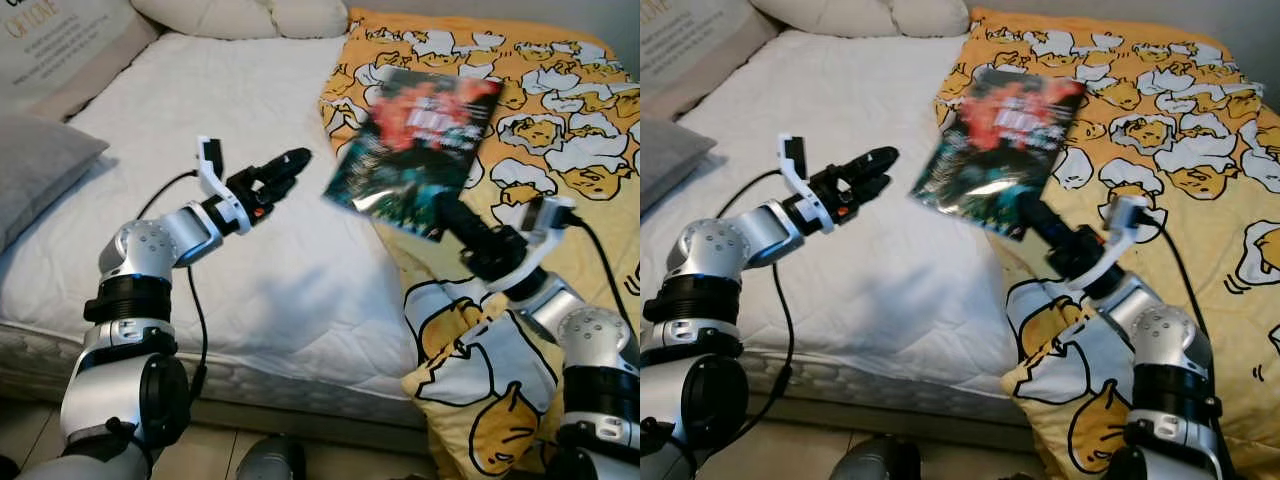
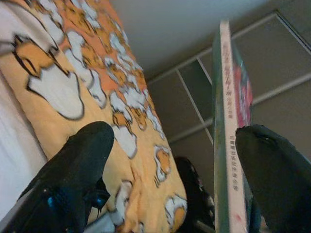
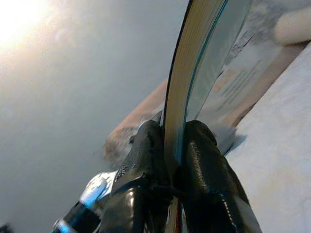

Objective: Clean up the room

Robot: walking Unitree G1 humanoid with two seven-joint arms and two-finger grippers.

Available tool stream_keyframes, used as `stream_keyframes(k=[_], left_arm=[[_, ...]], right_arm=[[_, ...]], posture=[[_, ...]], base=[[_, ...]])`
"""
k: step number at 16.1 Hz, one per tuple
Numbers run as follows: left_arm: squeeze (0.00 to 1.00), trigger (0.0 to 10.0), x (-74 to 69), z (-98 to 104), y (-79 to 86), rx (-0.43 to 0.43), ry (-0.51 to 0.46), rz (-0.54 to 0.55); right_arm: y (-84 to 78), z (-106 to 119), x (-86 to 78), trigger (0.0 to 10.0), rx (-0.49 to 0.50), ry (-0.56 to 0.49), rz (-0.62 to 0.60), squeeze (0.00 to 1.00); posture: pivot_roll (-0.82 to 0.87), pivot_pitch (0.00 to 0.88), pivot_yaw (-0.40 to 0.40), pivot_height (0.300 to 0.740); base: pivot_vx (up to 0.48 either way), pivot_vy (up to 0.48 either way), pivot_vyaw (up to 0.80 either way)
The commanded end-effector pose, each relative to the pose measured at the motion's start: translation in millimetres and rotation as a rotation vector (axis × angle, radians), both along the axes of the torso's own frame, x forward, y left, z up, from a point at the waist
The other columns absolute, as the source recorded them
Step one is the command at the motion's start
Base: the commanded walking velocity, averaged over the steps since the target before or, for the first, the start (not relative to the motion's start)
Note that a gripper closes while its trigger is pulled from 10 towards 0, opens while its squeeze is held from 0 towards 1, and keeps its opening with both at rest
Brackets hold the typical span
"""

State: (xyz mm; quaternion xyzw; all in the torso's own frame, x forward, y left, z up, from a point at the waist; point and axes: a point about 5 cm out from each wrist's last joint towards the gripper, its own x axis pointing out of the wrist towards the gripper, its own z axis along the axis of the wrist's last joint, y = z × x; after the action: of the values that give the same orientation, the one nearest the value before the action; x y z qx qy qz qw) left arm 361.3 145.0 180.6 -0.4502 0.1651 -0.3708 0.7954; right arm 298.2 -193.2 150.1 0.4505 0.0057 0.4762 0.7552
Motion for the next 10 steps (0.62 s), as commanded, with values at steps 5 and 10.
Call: stream_keyframes(k=[5,10], left_arm=[[0.0,10.0,-8.7,11,-24.5,-0.092,-0.053,-0.252],[0.0,0.0,-11.5,9,-26.8,-0.048,-0.151,-0.288]], right_arm=[[15.6,5,-13.7,0.0,-0.054,-0.048,0.122,0.0],[17.2,1,-15.0,0.0,-0.102,-0.031,0.12,0.0]], posture=[[0.02,0.0,0.058,0.74],[0.01,0.0,0.061,0.74]], base=[[0.0,0.0,0.0],[0.0,0.0,0.0]])
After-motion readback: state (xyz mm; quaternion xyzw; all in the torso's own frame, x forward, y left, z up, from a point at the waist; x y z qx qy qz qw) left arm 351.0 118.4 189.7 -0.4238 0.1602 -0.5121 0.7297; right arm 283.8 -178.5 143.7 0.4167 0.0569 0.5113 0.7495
